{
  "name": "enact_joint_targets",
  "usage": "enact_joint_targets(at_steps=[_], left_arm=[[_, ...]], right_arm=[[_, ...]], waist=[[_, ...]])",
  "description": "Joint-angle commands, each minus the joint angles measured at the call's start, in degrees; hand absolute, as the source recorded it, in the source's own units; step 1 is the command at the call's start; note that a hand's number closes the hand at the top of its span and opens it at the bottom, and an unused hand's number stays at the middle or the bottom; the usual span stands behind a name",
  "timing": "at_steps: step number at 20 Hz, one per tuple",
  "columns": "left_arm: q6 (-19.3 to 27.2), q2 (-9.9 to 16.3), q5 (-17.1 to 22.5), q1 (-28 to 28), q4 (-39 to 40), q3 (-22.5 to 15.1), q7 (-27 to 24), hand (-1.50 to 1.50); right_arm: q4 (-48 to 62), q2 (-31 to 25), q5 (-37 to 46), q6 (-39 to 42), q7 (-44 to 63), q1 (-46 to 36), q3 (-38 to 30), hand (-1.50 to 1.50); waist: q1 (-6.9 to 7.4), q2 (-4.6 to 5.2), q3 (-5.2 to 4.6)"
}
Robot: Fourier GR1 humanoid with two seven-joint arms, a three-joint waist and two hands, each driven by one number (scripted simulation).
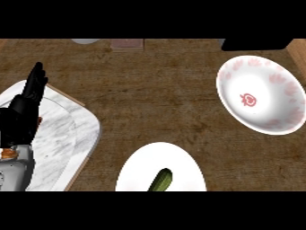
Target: Pick the can from the plate and place it in the bowl
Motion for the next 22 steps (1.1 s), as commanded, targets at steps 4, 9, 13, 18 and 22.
enact_joint_targets(at_steps=[4,9,13,18,22], left_arm=[[-0.7,-0.1,-0.1,-1.1,2.0,-0.1,-2.6,0.00],[-0.3,-1.1,-0.9,-1.9,1.3,-1.1,-0.9,0.00],[-2.5,0.3,0.8,-2.2,1.8,0.1,-0.9,0.00],[0.3,-2.5,-3.1,-1.8,-0.5,-3.4,1.0,0.00],[-2.0,-1.2,-0.4,-3.0,-0.3,-1.6,1.0,0.00]], right_arm=[[-17.2,-3.4,-19.7,3.7,-0.7,-5.0,-23.6,1.50],[-7.6,-3.2,-36.6,7.4,-1.2,-18.0,-42.1,1.50],[7.0,-9.0,-40.5,7.0,-9.6,-26.9,-54.6,1.50],[27.8,-11.9,-31.7,2.9,-19.5,-36.5,-54.9,1.50],[42.5,-13.5,-26.4,-4.4,-28.4,-41.0,-57.7,1.50]], waist=[[1.47,0.58,0.03],[2.58,0.58,0.03],[2.78,0.58,0.04],[3.74,0.57,0.06],[4.22,0.75,0.10]])
